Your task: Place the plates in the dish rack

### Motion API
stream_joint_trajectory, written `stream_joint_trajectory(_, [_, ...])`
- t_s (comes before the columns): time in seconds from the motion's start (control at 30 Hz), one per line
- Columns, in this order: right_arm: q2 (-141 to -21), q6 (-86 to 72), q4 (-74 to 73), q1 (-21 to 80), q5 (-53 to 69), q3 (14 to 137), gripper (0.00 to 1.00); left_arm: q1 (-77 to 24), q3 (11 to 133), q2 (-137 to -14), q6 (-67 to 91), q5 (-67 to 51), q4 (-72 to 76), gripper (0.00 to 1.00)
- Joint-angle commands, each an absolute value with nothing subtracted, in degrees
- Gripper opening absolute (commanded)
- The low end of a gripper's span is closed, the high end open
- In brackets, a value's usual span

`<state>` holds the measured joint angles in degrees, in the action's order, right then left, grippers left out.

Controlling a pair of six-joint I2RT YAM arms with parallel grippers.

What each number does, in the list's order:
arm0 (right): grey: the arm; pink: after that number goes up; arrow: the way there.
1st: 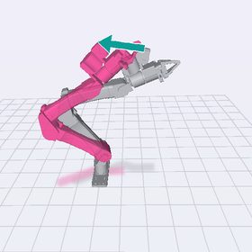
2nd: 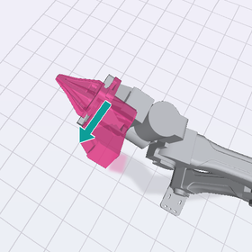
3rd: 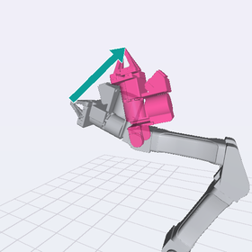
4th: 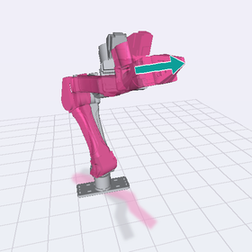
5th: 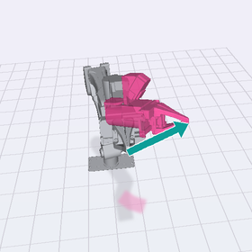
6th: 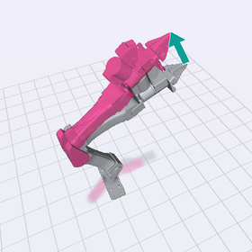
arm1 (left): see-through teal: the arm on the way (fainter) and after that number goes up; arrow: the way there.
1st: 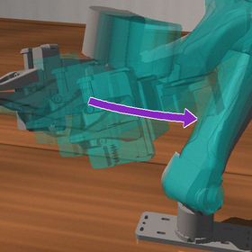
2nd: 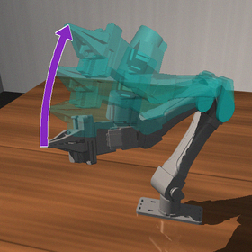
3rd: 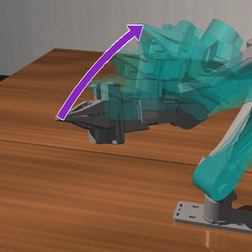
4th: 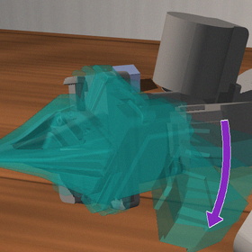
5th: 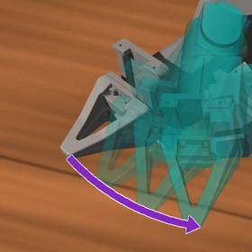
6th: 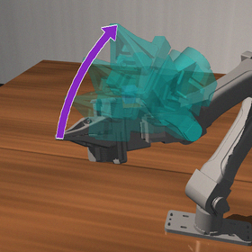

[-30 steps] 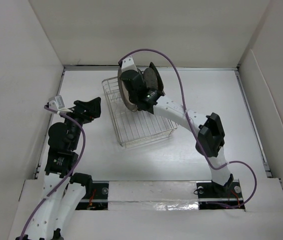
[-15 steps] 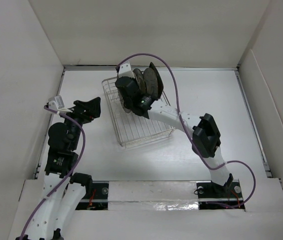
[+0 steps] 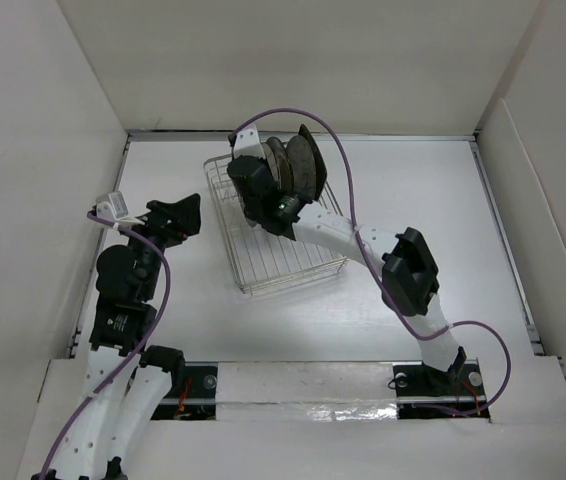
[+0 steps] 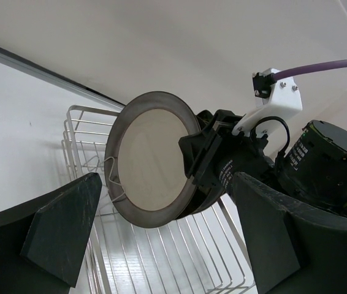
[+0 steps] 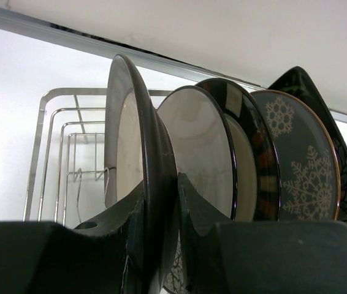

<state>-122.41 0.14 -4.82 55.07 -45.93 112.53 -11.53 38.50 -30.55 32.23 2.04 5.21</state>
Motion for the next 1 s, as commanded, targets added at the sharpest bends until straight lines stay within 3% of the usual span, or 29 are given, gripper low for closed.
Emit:
stream_joint_trajectory(0.0, [-122.43,-3.51,-2.28,56.16,-42.9,113.82,0.27,-11.78,39.29,-30.15,31.99,1.76,7.64,0.86])
stream_joint_trajectory(0.37, [-123.75,-9.49,-7.29,56.08,-39.03,116.72,0.32,-11.78,39.47,-30.67,31.82,2.55,6.94,0.86])
stream_joint_trajectory(0.5, [-123.57,-13.53,-8.35,55.55,-35.96,116.11,0.43,-11.78,39.64,-30.32,31.9,2.55,7.04,0.87])
stream_joint_trajectory(0.67, [-121.74,-14.85,-6.6,55.55,-36.12,113.48,0.46,-11.78,39.38,-30.24,31.91,2.11,7.47,0.86])
stream_joint_trajectory(0.87, [-115.06,-13.8,-1.59,55.02,-35.16,108.73,0.69,-11.78,39.64,-30.32,31.82,2.64,7.12,0.87])
stream_joint_trajectory(0.97, [-108.21,-13.54,4.12,55.02,-32.17,101.97,0.9,-11.78,39.99,-30.85,31.2,3.95,6.59,0.87])
